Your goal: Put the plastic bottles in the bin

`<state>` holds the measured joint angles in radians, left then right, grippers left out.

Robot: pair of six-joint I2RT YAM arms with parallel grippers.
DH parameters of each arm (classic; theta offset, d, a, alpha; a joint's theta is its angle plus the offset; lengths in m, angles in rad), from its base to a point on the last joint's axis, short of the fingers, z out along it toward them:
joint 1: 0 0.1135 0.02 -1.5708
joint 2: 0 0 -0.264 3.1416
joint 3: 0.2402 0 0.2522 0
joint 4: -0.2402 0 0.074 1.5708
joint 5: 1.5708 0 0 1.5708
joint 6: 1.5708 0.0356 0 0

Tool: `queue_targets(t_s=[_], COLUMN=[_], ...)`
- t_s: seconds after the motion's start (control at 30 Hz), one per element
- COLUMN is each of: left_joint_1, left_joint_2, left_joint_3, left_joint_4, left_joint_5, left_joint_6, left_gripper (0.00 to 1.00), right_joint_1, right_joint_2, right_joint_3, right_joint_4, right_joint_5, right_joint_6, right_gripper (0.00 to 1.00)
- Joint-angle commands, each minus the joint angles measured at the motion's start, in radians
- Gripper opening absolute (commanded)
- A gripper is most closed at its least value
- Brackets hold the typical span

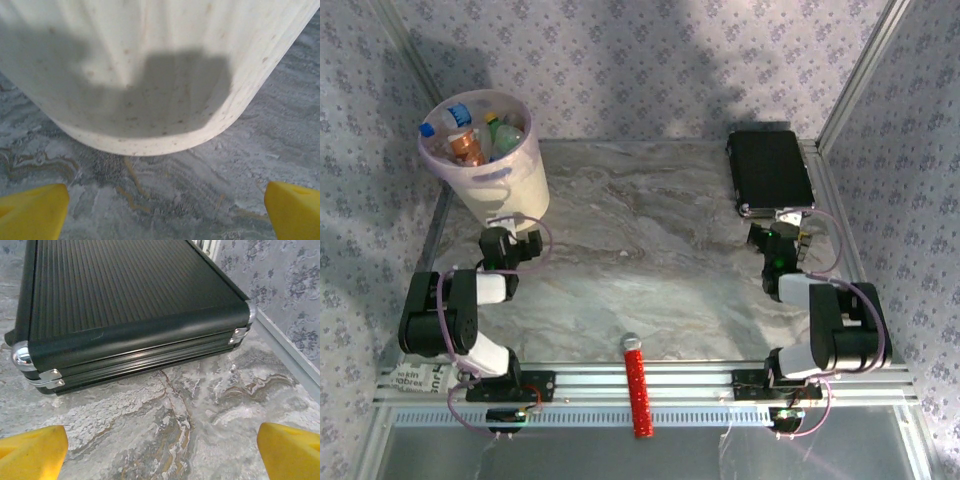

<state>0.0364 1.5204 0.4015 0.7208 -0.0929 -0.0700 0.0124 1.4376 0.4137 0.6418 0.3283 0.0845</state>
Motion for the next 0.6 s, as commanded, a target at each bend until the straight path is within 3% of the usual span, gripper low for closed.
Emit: queue_targets(t_s=[0.0, 0.07, 0.1, 0.57], left_joint_1=[-0.020, -0.029, -0.030, -0.030], left_joint_2=[0.019, 0.016, 0.019, 0.019], left_joint_3=[0.006, 0.006, 0.005, 0.005], left_joint_4=[0.113, 0.106, 0.114, 0.113], left_joint_5=[0.023, 0.010, 0.008, 0.006], left_joint_6=[0.038, 0.043, 0.044, 0.042], left_gripper=[1.00, 1.00, 1.00, 1.00], right_joint_1=[0.000, -0.012, -0.015, -0.020], right_joint_2=[0.048, 0.102, 0.076, 0.080], right_joint_3=[-0.009, -0.043, -0.024, -0.032], right_joint_4=[0.114, 0.242, 0.154, 0.177], right_joint_5=[-0.073, -0.132, -0.139, -0.149], right_joint_6=[-0.076, -0.091, -0.085, -0.085], right_gripper=[0.99, 0.99, 0.99, 0.99])
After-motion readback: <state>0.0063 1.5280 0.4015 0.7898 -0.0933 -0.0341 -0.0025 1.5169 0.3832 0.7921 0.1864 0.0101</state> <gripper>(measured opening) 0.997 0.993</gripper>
